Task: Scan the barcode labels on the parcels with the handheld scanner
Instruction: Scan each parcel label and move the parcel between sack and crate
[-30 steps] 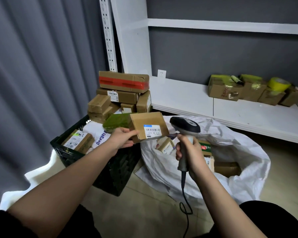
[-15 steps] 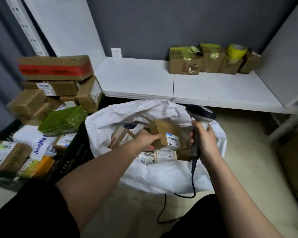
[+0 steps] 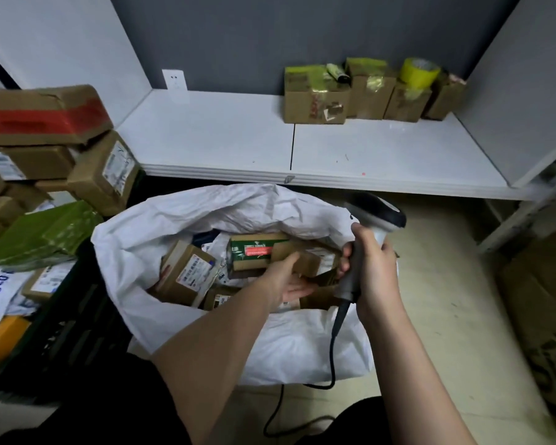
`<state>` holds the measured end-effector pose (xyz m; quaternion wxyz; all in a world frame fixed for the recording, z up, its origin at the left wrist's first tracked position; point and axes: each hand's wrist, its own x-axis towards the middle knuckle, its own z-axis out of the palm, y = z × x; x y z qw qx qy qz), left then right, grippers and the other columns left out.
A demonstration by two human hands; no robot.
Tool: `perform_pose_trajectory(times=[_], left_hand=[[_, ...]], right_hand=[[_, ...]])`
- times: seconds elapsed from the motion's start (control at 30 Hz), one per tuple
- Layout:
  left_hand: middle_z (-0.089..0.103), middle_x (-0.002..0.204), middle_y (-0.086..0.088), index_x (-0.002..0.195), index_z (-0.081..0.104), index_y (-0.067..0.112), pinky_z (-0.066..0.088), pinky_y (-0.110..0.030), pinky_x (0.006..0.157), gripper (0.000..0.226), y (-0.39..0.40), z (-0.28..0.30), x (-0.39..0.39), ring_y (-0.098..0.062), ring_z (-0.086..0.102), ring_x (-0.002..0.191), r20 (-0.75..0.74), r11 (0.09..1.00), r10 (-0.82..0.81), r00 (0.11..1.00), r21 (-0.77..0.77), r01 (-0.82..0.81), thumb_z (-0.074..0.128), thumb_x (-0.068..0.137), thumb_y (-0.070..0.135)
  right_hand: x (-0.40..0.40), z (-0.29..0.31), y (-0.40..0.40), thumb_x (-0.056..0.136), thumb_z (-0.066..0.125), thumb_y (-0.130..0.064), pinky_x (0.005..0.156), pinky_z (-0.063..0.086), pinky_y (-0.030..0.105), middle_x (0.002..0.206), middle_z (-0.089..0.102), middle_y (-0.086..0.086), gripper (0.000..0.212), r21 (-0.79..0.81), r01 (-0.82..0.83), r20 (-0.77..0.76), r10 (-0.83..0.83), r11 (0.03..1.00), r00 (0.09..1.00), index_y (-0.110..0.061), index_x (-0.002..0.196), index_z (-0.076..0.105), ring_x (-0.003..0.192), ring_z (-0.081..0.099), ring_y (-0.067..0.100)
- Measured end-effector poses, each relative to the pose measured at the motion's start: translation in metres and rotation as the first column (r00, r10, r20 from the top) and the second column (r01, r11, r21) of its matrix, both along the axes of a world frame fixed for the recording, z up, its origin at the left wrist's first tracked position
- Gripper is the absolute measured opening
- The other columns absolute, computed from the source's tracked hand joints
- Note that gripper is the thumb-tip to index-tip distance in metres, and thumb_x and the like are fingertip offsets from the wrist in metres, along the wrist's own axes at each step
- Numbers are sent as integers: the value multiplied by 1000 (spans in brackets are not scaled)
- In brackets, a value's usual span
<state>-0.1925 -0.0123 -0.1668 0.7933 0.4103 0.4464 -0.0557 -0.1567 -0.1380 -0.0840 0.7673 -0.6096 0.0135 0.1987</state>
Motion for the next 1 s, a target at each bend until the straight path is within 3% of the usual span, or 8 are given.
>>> perform_pose_trajectory(times=[0.1,0.23,0.4,0.57,0.7,0.83,0.9,1.0], left_hand=[[63,107,-24,139,35,2,60,-32,65,54,2,5,-7,-28,68,79,-27,974,-223,975,32,223,47,100,38],[65,106,-13,129,46,6,56,-28,66,40,28,18,-37,-19,66,76,-107,897,-297,949,310,316,51,99,32],[63,75,-8,96,59,6,47,-21,44,13,93,33,-118,-15,60,50,-47,823,-40,998,565,60,50,99,16],[63,69,-4,88,57,11,46,-21,44,12,161,45,-242,-13,58,50,-25,664,230,973,735,-138,52,97,17],[66,78,-7,89,60,12,52,-32,61,9,203,54,-346,-22,61,61,-39,544,403,914,813,-205,54,95,15],[60,113,-13,121,56,6,45,-32,85,41,242,55,-432,-31,59,104,-283,379,448,848,919,107,66,87,25],[48,132,-19,134,46,7,43,-39,96,64,259,53,-467,-36,50,120,-440,365,452,776,885,289,68,84,40],[42,138,-16,136,39,9,36,-43,105,78,290,41,-503,-34,42,128,-591,327,464,660,806,493,64,81,57]], right_hand=[[-1,0,2,93,58,-23,48,31,25,55,48,0,15,8,25,-19,-25,1000,1000,-17,91,45,41,39,15],[-12,3,8,94,59,-24,43,32,23,57,48,1,15,-41,-24,15,25,999,1000,-18,91,45,41,39,13],[-55,1,34,95,57,-18,44,29,26,57,44,5,13,-41,-175,70,177,984,982,-14,94,44,42,36,15],[-135,8,92,97,55,-15,42,30,26,55,44,3,16,59,-408,44,406,911,913,-10,106,43,40,36,15],[-210,17,144,97,54,-15,44,31,27,58,43,6,12,20,-585,98,581,811,808,-9,91,47,40,37,15],[-272,15,195,98,54,-14,42,32,26,55,45,6,15,3,-663,124,658,749,743,-11,87,44,39,38,17],[-296,7,218,98,54,-13,42,32,27,54,45,6,18,-20,-687,134,683,726,718,-9,84,44,39,38,17],[-317,-9,246,97,55,-13,40,32,26,55,44,7,17,-41,-701,117,700,712,705,-9,84,44,39,38,18]])
